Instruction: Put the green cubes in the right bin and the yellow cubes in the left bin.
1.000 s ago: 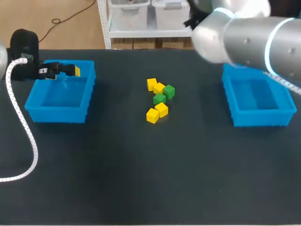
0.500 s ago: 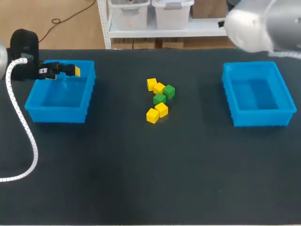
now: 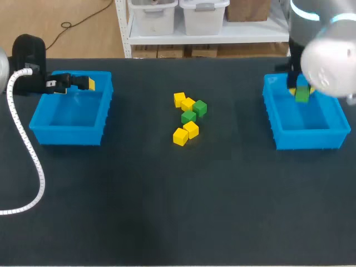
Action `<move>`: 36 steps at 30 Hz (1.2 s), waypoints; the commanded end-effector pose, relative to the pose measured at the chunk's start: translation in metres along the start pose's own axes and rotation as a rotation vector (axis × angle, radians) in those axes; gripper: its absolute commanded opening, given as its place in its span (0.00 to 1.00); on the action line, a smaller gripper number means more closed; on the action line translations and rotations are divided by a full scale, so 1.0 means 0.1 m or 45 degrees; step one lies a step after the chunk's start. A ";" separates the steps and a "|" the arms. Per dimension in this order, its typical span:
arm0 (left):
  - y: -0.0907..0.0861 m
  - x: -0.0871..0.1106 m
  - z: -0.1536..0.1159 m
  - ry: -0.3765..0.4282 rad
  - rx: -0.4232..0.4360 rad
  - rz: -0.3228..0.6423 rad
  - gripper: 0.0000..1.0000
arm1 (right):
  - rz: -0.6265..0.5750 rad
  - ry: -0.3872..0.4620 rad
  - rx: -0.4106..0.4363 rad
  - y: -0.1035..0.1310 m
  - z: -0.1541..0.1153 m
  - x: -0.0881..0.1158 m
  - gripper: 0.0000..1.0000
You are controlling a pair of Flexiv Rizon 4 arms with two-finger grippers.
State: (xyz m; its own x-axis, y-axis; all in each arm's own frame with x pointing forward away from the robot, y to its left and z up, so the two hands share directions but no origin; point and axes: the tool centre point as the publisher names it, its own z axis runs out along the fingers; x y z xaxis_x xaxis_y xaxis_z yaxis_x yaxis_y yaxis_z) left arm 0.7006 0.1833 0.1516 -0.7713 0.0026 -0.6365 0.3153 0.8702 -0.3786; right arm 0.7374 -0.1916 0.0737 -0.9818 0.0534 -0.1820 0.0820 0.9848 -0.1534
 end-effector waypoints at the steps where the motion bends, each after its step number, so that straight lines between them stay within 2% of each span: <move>1: 0.01 0.01 0.00 -0.007 0.008 0.001 1.00 | 0.003 -0.199 0.003 -0.02 0.31 0.01 0.00; 2: 0.01 0.01 0.00 -0.007 0.008 0.001 1.00 | 0.010 -0.197 0.026 -0.03 0.34 0.00 0.17; 3: 0.01 0.01 0.00 -0.007 0.008 0.001 1.00 | 0.017 -0.187 0.037 -0.05 0.37 -0.02 0.56; 4: 0.01 0.01 0.00 -0.007 0.008 0.001 1.00 | 0.028 -0.185 0.032 -0.07 0.38 -0.04 1.00; 7: 0.01 0.01 0.00 -0.007 0.008 0.001 1.00 | 0.041 -0.199 0.039 -0.12 0.36 -0.11 1.00; 11: 0.01 0.01 0.00 -0.007 0.008 0.001 1.00 | 0.019 -0.274 0.040 -0.12 0.21 -0.31 1.00; 16: 0.01 0.01 0.00 -0.007 0.008 0.001 1.00 | -0.109 -0.440 0.039 0.09 -0.23 -0.69 1.00; 21: 0.01 0.01 0.00 -0.007 0.008 0.001 1.00 | -0.308 -0.565 0.010 0.58 -0.58 -1.04 1.00; 25: 0.01 0.01 0.00 -0.007 0.008 0.001 1.00 | -0.454 -0.591 -0.034 1.01 -0.65 -1.21 1.00; 30: 0.01 0.01 0.00 -0.007 0.008 0.001 1.00 | -0.569 -0.537 -0.075 1.52 -0.65 -1.26 1.00; 36: 0.01 0.01 0.00 -0.007 0.008 0.001 1.00 | -0.671 -0.438 -0.082 2.02 -0.59 -1.13 1.00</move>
State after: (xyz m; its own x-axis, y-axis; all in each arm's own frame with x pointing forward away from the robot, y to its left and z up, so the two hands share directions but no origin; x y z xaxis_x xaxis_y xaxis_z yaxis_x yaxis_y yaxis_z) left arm 0.7006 0.1833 0.1516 -0.7713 0.0025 -0.6365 0.3153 0.8702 -0.3786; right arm 0.8395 -0.0112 0.1224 -0.7198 -0.4826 -0.4989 -0.4151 0.8753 -0.2480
